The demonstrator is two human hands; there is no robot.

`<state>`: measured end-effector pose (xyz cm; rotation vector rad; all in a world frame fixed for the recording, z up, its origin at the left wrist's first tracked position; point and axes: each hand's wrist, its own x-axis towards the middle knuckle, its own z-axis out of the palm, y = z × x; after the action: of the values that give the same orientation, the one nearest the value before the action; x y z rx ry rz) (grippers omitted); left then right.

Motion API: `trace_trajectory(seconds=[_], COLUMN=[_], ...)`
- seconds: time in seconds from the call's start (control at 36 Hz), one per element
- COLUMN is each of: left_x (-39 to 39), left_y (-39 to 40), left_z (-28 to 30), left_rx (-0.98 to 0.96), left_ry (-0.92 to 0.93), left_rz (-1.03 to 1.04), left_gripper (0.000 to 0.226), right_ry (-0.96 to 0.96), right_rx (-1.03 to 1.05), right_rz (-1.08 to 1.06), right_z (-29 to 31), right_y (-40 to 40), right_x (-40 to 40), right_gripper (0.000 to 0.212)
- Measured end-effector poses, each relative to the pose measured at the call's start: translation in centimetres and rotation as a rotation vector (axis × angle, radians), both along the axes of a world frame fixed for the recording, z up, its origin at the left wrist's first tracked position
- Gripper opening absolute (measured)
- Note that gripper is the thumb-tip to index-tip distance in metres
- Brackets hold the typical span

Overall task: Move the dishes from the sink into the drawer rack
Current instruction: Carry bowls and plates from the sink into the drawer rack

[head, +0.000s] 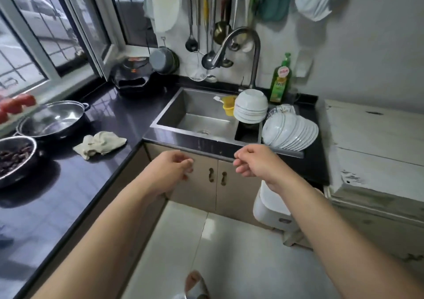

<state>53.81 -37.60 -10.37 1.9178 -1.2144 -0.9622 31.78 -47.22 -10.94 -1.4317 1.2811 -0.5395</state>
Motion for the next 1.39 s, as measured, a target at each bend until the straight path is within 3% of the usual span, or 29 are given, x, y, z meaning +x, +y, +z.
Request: trace_trajectory(seconds=[0.11, 0.25, 0.56, 0.72, 0.89, 1.0, 1.11, 1.22, 1.39], left_x=[2.6, 2.9, 1.9, 4.2, 4.1, 4.4, 4.7, 4.8, 4.2], left_y=[-7.7, -15.0, -27.6, -33.3, -36.8, -38.3, -39.3, -40.2, -41.4], left_z=[-0.1, 0.1, -4.3, -4.2, -4.7, -5.2, -5.2, -5.1, -5.8], left_rx=[0.003, -0.004, 0.166, 0.222, 0.224, 0.247, 0.252, 0.251, 0.269], left_ry=[-0.010, -0.039, 0.056, 0.026, 0.070, 0.078, 0.045, 0.056, 0.091], left_rz=[0.018, -0.006, -0.001, 0.070, 0.113, 0.111, 0.111, 0.126, 0.127], left_gripper=[0.015, 0.018, 0.015, 0.014, 0.014, 0.014, 0.016, 0.018, 0.017], right_ry=[0.016, -0.020, 0.161, 0.278, 0.529, 0.690, 0.855, 1.037, 1.102], right_rx=[0.018, 0.064, 0.168, 0.156, -0.130, -0.422, -0.650, -0.626, -0.708], right_rz=[0.044, -0.105, -0.181, -0.052, 0.171, 0.189, 0.236, 0.367, 0.397], right_z=[-0.5, -2.1, -10.0, -13.2, -12.2, -12.6, -13.5, -14.6, -15.3], right_y=[-6.3, -11.9, -25.4, -33.0, -39.9, -43.8, -46.9, -49.5, -49.9], right_x=[2.2, 1.6, -1.6, 0.5, 2.8, 3.5, 3.5, 3.1, 3.1], right_gripper=[0.018, 0.018, 0.018, 0.017, 0.014, 0.032, 0.070, 0.097, 0.099])
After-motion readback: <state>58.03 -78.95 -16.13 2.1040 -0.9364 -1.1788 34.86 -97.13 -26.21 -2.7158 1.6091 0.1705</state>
